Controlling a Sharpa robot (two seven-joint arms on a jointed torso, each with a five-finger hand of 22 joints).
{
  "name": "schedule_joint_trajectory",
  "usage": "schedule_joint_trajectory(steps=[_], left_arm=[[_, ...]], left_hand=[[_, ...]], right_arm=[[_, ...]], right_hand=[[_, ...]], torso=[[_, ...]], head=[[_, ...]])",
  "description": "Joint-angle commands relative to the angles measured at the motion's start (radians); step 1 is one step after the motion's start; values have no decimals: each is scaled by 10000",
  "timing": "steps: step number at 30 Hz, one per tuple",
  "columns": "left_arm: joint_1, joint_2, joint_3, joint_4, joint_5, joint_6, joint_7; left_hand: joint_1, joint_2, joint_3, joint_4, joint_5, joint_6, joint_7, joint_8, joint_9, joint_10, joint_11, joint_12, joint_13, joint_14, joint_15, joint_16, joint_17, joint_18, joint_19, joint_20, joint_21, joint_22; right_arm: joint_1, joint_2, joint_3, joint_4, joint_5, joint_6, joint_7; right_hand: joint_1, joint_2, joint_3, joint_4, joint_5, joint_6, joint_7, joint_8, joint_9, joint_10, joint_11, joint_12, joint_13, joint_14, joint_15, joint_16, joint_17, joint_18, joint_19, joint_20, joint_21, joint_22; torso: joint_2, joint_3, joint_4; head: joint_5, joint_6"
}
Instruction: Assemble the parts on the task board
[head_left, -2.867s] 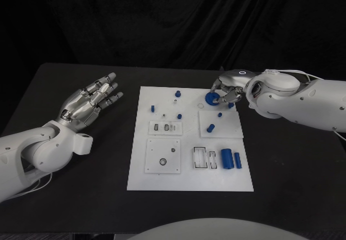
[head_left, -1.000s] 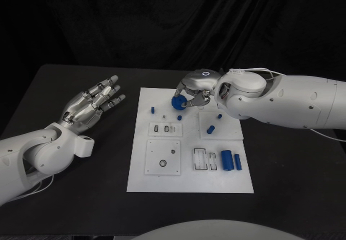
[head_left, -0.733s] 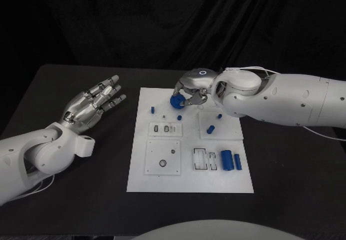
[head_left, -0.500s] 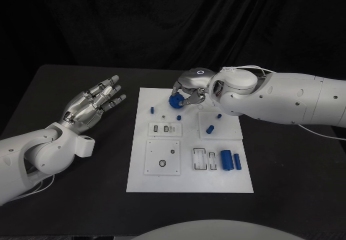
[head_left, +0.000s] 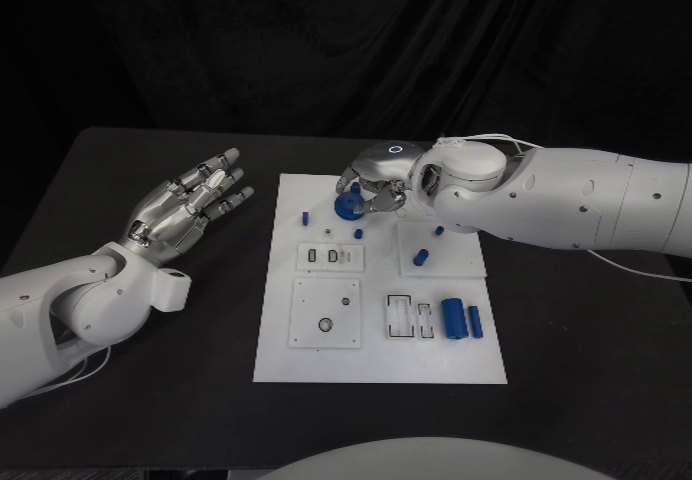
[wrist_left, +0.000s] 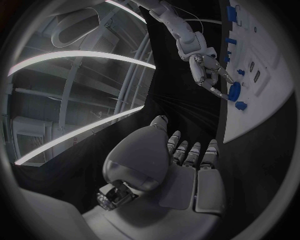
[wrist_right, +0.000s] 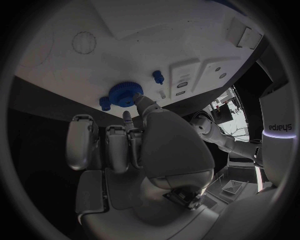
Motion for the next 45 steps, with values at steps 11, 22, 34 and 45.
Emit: schedule_joint_trajectory(steps=[11,22,34,45], left_arm=[[-8,-37,9,7,44,151,342],[-8,-104,9,68,44,82,319],[-16,8,8,15,44,136,325],[-46,14,8,-15,44,156,309]], left_hand=[[102,12,51,6,50,-84,16,-23,7,-48,11,-70,-16,-4,44,-4,-10,101,-15,73,-18,-7],[100,7,75,-6,46,-60,26,-19,11,-32,8,-65,-10,8,57,1,-5,101,-5,82,-8,-2],[99,5,80,-8,46,-73,26,-20,10,-41,9,-67,-13,4,60,0,-6,101,-12,84,-15,-6],[99,5,80,-8,46,-73,26,-20,10,-41,9,-67,-13,4,60,0,-6,101,-12,84,-15,-6]], right_arm=[[-17,-400,25,235,-64,-755,162],[633,-2897,26,2186,253,-1031,-216],[19,-5207,-34,2830,330,-1587,-483],[-207,-5643,-40,2671,334,-1728,-636]], right_hand=[[-79,-84,-9,72,-49,-147,-7,-1,-111,1063,-109,26,2633,674,-73,-114,1718,147,-140,-4,-189,935],[-731,-26,-283,664,-263,885,122,351,-61,1063,-18,26,2633,885,-17,269,2194,-12,311,29,326,1347],[-896,-134,-448,922,-552,986,107,295,-88,1063,-30,26,2633,897,-25,287,2222,-36,385,24,413,1440],[-931,-248,-622,1309,-1180,822,62,103,-209,1063,-61,26,2633,871,-47,213,2152,-23,360,6,344,1442]], torso=[[-4,-2,1],[-10,0,-32],[-22,-27,33],[4,9,-14]], head=[[73,17],[-99,81],[-349,145],[-411,114]])
